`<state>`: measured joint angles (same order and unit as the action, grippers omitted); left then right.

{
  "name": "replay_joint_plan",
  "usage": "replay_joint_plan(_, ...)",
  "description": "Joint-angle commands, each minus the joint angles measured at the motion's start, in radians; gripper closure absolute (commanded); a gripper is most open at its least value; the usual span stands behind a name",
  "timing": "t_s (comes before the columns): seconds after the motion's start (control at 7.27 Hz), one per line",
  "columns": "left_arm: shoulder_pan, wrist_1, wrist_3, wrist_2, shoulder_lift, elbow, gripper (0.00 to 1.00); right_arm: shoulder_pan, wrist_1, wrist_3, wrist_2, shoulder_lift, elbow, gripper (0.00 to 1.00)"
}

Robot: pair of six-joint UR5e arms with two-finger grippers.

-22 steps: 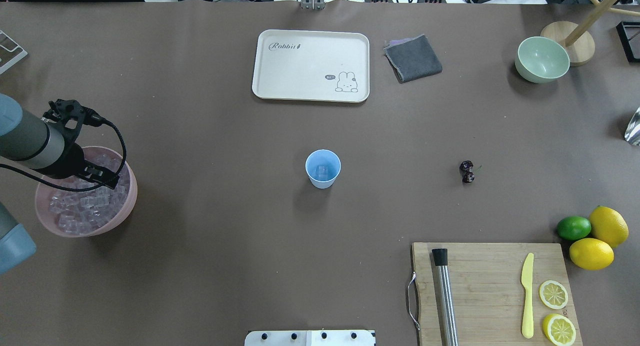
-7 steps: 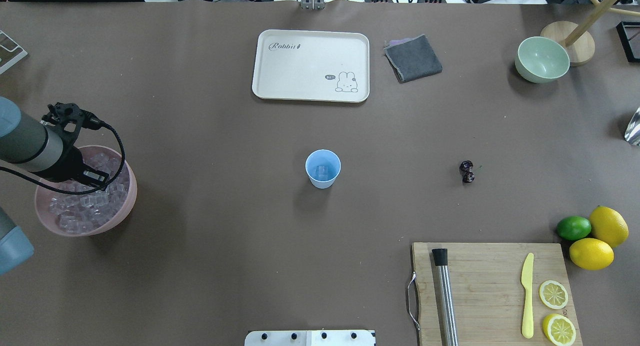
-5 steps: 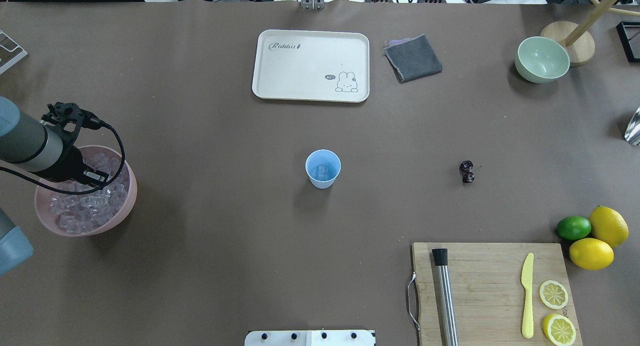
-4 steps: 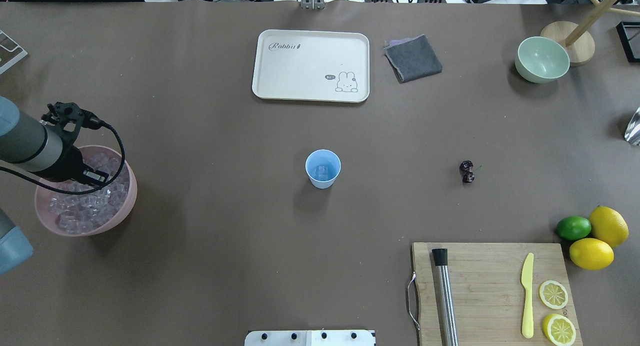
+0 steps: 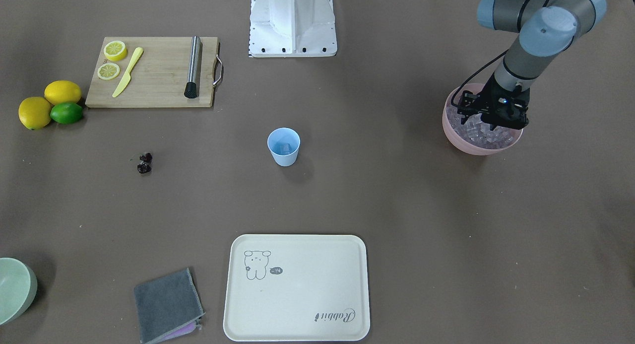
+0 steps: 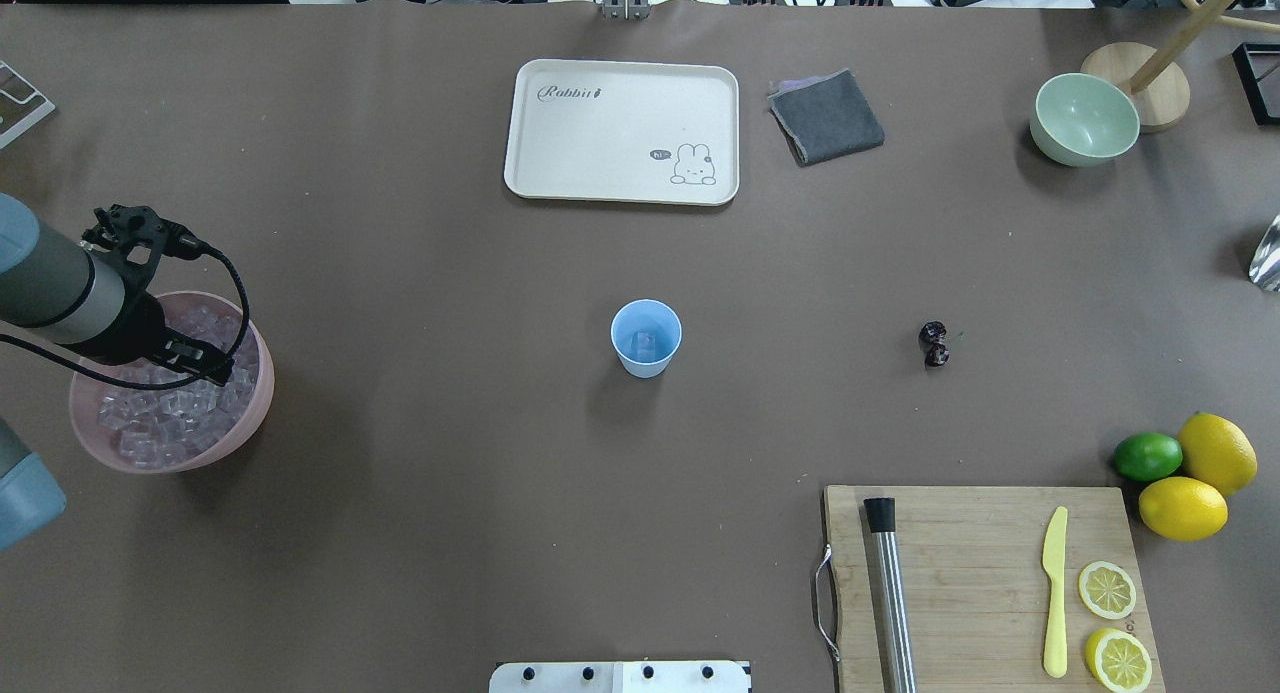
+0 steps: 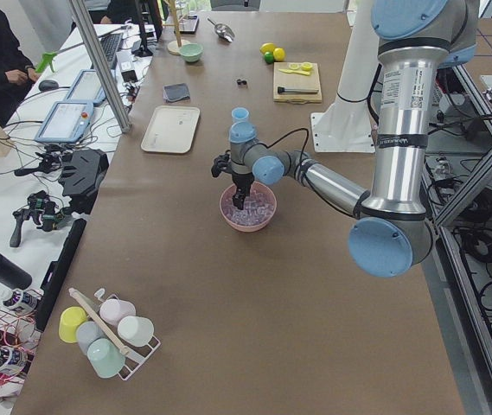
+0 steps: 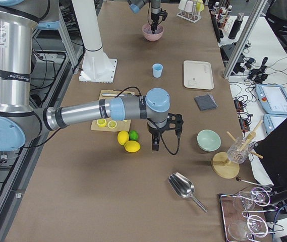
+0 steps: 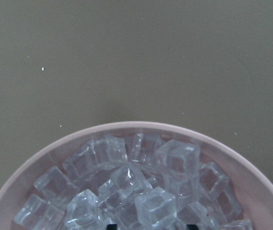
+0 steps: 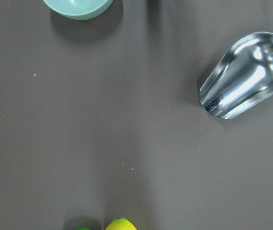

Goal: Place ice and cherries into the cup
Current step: 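Close the left gripper on an ice cube in the bowl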

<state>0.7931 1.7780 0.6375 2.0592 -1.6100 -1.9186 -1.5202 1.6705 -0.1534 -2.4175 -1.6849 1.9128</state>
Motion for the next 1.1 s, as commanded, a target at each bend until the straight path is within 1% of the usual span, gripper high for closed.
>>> replay_joint_plan(0.0, 0.000, 0.000, 0.001, -0.001, 0.001, 0.010, 0.03, 0.000, 0.000, 0.000, 0.000, 0.005, 0.000, 0.00)
replay_joint_plan(0.96, 0.000, -0.003, 0.004, -0.007, 0.015, 0.021, 0.03, 0.008, 0.000, 0.000, 0.000, 0.011, 0.000, 0.00)
